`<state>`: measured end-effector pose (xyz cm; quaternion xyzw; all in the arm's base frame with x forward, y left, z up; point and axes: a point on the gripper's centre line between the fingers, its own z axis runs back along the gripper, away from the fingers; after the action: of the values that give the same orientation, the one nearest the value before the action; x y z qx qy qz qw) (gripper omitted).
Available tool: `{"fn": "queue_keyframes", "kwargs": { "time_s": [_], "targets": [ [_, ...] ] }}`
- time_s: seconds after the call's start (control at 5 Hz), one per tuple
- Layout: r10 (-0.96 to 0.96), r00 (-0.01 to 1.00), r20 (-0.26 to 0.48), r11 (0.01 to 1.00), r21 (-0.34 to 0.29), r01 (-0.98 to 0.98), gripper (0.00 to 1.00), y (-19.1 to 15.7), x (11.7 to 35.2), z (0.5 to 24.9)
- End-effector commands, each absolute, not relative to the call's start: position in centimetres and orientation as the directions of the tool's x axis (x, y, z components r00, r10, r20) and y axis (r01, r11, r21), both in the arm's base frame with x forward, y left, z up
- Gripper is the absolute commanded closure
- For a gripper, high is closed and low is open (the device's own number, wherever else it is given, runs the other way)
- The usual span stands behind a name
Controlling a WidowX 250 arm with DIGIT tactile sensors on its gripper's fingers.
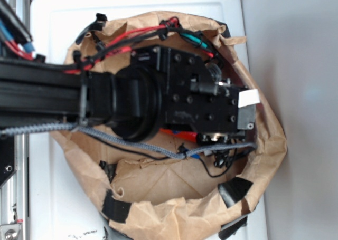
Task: Grab the blue sponge.
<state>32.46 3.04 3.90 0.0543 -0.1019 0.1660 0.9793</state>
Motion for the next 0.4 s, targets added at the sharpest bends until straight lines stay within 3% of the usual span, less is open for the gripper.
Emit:
{"fn": "queue_keyframes", "kwargs": {
  "time_s": [0.0,0.2],
  "targets": [
    [0.296,0.922,0.248,0.952,-0.002,-0.305,1.0,2.1,32.4,7.6],
    [0.232,0.947,0.222,0.973,-0.068,-0.222,1.0,1.7,30.3,11.3]
  ]
}}
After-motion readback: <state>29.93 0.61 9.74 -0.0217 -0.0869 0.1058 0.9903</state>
